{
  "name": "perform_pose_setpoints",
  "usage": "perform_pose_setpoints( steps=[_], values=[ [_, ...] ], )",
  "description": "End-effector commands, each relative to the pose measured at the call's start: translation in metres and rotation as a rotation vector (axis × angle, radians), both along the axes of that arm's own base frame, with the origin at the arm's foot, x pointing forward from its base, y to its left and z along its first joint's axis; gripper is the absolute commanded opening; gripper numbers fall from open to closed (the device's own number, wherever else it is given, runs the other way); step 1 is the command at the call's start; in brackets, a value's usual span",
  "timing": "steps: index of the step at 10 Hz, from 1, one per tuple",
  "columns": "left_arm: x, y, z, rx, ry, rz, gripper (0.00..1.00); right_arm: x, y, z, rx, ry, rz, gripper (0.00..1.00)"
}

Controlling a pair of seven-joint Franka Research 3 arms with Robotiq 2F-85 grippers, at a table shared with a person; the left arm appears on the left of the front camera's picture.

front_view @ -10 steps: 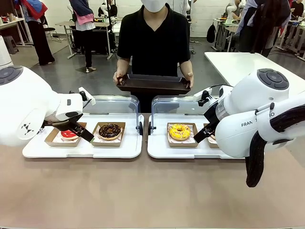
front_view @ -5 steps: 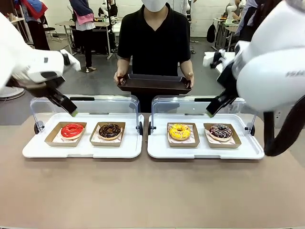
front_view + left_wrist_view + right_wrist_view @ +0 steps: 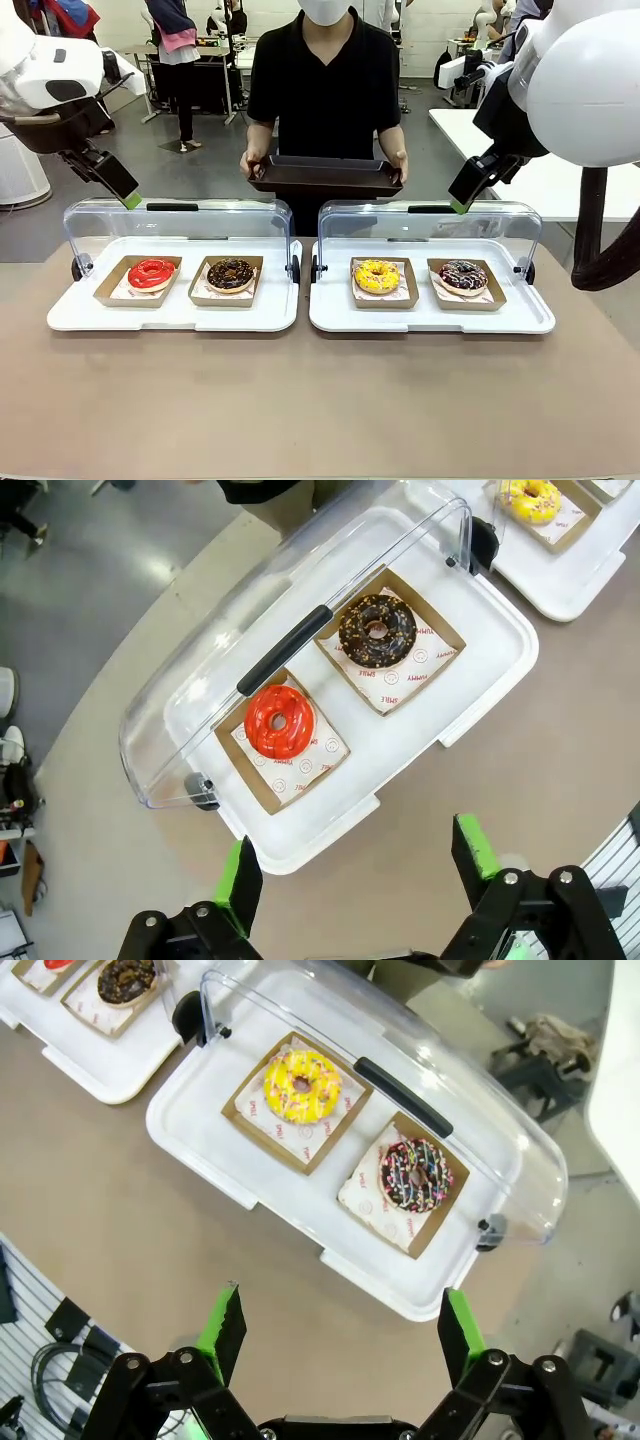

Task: Provide the desired donut to the person.
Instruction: Pick up and lift the Paper togo box containing the Donut pointed at by the person.

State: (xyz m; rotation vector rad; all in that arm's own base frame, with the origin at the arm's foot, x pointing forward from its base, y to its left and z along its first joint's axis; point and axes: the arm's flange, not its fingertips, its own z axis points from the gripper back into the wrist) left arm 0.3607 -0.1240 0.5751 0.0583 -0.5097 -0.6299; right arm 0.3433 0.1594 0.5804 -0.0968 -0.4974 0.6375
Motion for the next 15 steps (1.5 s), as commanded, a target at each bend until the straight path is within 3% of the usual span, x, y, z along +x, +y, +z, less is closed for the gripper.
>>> perform_pose_setpoints(
  steps=[1,5,6,9,11,13,15],
  values=[
    [0.000,-0.001,-0.002,0.001,0.003,-0.005,1.00,0.001,-0.001,0.000,0.003,-0.002,-0.002,1.00],
    [0.001,0.000,-0.001,0.000,0.003,0.000,1.00,0.000,-0.001,0.000,0.001,0.000,-0.002,1.00],
    [0.011,0.022,0.003,-0.088,0.049,-0.114,1.00,0.013,-0.032,0.010,0.150,0.006,0.102,1.00],
    [0.038,0.093,0.013,-0.258,0.049,-0.341,1.00,0.055,-0.119,0.022,0.420,0.073,0.289,1.00],
    [0.044,0.132,0.008,-0.339,0.069,-0.422,1.00,0.064,-0.164,0.011,0.488,0.118,0.439,1.00],
    [0.051,0.169,0.014,-0.418,0.116,-0.530,1.00,0.066,-0.207,-0.007,0.593,0.081,0.611,1.00],
    [0.051,0.200,0.011,-0.505,0.147,-0.533,1.00,0.062,-0.240,-0.019,0.683,0.044,0.639,1.00]
  ],
)
